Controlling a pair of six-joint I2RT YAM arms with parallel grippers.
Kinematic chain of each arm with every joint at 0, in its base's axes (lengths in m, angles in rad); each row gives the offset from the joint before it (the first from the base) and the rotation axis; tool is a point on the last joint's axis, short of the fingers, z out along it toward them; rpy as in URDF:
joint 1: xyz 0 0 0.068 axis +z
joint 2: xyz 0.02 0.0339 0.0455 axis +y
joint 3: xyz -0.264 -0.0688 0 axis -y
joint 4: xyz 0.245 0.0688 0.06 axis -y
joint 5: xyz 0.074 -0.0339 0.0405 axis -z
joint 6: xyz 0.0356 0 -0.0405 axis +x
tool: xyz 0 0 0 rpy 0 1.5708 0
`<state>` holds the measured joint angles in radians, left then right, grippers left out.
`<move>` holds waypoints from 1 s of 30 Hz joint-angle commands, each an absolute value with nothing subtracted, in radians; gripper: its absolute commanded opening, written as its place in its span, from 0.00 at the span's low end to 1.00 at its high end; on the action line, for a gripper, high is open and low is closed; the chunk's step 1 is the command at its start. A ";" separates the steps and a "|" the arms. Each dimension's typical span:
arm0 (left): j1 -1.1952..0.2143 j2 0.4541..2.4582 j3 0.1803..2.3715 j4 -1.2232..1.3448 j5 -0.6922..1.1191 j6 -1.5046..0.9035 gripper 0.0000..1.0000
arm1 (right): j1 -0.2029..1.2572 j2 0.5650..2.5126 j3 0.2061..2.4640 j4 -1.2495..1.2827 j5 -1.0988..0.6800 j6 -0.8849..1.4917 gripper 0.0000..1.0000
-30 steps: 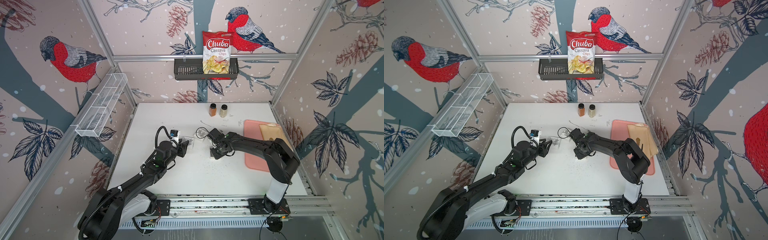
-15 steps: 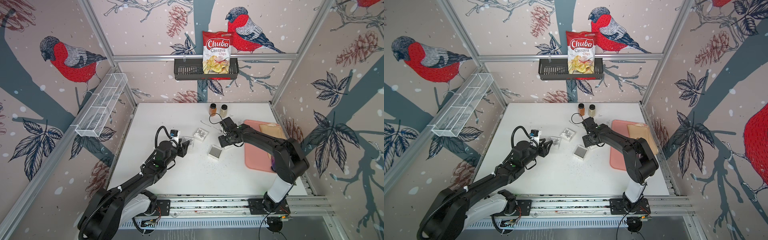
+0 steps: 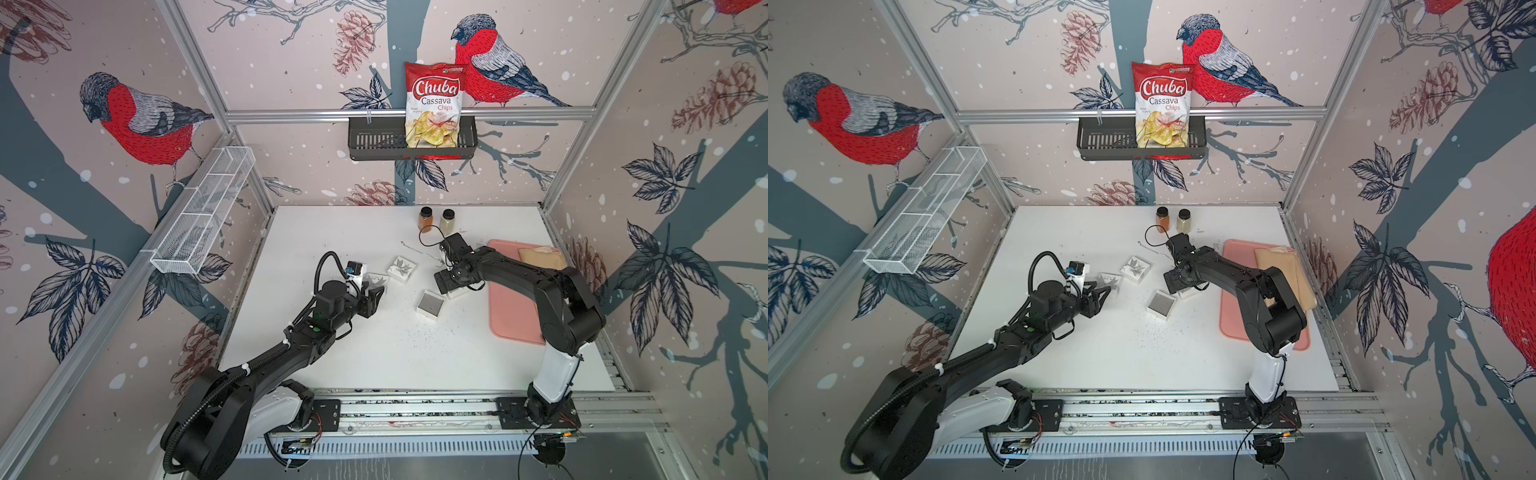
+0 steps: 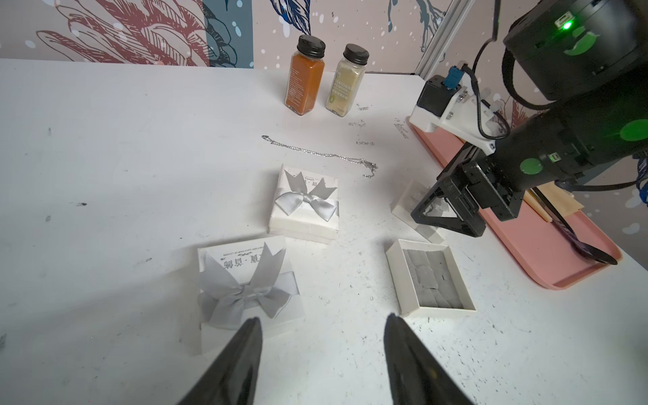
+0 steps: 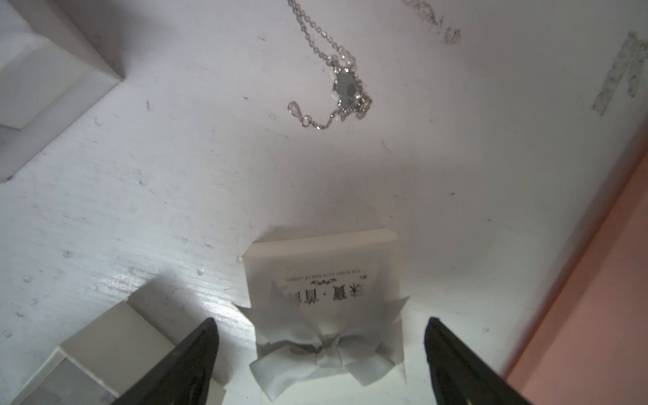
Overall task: Take the necklace out of the lift-off lid jewelry box
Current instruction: Pick up the lid from the center of the board.
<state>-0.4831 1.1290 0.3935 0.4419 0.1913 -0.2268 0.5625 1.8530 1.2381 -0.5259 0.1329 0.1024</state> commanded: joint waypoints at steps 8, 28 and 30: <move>-0.481 1.177 0.418 0.473 0.270 -0.200 0.60 | 0.523 1.868 1.199 -0.467 0.061 0.083 0.89; -0.539 1.441 0.491 0.543 0.418 -0.163 0.60 | 0.512 1.898 1.192 -0.484 0.058 0.084 0.80; -0.559 1.475 0.508 0.547 0.409 -0.161 0.59 | 0.513 1.904 1.193 -0.487 0.065 0.088 0.79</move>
<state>-0.5404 1.4471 0.4900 0.4980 0.3950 -0.1837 0.5121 1.8942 1.1931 -0.4725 0.0334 0.0788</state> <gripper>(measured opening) 0.597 0.796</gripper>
